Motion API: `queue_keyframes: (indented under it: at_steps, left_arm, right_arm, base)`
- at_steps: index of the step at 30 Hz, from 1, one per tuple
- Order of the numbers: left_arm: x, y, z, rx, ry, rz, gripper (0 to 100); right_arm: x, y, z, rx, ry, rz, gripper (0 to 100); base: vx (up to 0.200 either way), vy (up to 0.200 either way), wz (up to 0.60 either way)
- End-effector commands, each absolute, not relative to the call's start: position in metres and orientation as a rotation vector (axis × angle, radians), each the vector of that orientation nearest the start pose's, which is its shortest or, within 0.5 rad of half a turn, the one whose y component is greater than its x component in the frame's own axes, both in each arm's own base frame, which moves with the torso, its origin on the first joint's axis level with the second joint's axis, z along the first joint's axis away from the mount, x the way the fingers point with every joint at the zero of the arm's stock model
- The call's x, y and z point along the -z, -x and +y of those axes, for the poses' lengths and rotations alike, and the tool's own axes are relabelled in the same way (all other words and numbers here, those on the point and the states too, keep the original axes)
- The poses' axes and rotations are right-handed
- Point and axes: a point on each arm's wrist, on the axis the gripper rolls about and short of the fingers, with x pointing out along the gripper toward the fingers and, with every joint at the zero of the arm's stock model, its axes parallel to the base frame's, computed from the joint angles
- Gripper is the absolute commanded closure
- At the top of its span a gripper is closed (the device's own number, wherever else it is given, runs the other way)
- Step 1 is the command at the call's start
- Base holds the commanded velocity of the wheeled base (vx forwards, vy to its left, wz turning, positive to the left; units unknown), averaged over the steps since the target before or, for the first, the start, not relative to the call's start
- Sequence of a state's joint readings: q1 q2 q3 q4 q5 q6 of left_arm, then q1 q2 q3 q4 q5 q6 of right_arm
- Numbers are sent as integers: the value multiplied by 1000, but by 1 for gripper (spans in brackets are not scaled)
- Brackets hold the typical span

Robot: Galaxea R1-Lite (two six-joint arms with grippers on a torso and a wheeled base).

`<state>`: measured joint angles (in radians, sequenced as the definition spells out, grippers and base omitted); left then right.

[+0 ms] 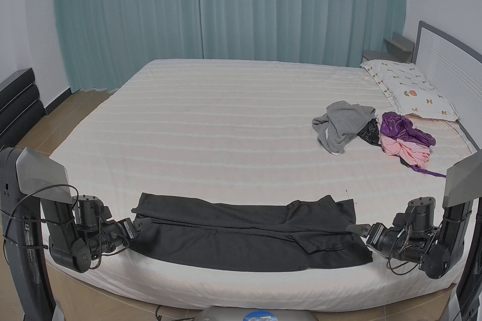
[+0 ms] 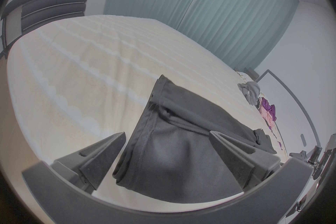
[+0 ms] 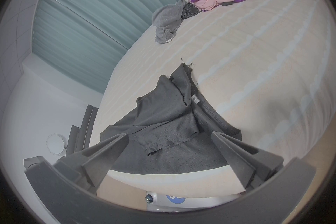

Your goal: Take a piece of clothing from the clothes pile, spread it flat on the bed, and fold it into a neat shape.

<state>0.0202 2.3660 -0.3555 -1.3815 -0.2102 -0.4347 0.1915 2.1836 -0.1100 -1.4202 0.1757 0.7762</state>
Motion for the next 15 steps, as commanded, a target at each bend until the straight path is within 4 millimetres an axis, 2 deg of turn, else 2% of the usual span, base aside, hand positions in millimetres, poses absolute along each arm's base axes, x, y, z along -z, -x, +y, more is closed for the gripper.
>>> queue_keyframes:
  at_steps: [1, 9, 10, 15]
  left_arm:
    - [46, -287, 3, 36, 490, 686, 0]
    - [53, -280, 3, 28, 484, 719, 0]
    - [53, -278, 3, 27, 483, 727, 100]
    - [55, -268, 11, -9, 495, 757, 100]
  right_arm:
    - [9, -230, 49, -80, -732, 772, 0]
    - [10, -230, 49, -78, -731, 776, 0]
    - [10, -230, 49, -77, -731, 777, 0]
    - [12, -230, 49, -71, -732, 785, 0]
  base:
    - [0, 0, 0]
    - [0, 0, 0]
    - [0, 0, 0]
    - [0, 0, 0]
